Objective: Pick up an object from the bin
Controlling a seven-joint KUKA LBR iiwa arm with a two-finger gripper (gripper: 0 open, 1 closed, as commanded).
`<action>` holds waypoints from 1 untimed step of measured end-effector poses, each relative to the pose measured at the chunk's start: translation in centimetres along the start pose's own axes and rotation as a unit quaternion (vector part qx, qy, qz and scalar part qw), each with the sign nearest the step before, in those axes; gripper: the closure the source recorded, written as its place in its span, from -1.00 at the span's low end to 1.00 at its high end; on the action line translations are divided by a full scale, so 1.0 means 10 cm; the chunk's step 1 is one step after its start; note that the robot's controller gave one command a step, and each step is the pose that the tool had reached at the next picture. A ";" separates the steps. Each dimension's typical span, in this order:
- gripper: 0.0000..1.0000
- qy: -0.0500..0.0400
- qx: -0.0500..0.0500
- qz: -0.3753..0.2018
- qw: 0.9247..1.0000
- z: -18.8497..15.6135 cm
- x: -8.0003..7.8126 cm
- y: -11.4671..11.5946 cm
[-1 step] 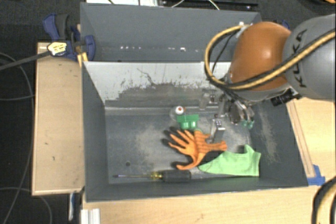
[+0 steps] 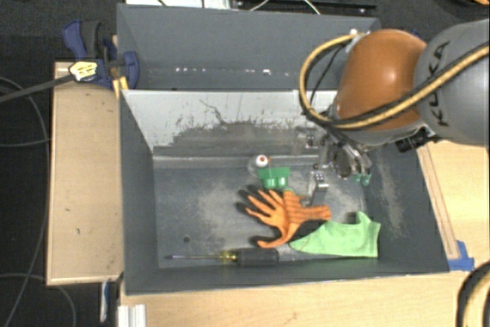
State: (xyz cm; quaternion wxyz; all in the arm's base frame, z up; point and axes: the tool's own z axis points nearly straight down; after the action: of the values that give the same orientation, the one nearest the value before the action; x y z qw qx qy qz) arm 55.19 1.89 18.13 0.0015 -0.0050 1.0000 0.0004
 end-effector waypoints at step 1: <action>-1.00 0.004 0.000 -0.080 0.997 0.30 0.30 0.05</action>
Offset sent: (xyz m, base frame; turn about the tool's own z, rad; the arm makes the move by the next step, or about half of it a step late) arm -0.0298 0.0035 -0.0462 -0.2581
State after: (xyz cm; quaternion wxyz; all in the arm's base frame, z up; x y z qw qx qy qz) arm 52.15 2.40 15.09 -0.0024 -0.0851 0.9964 0.0007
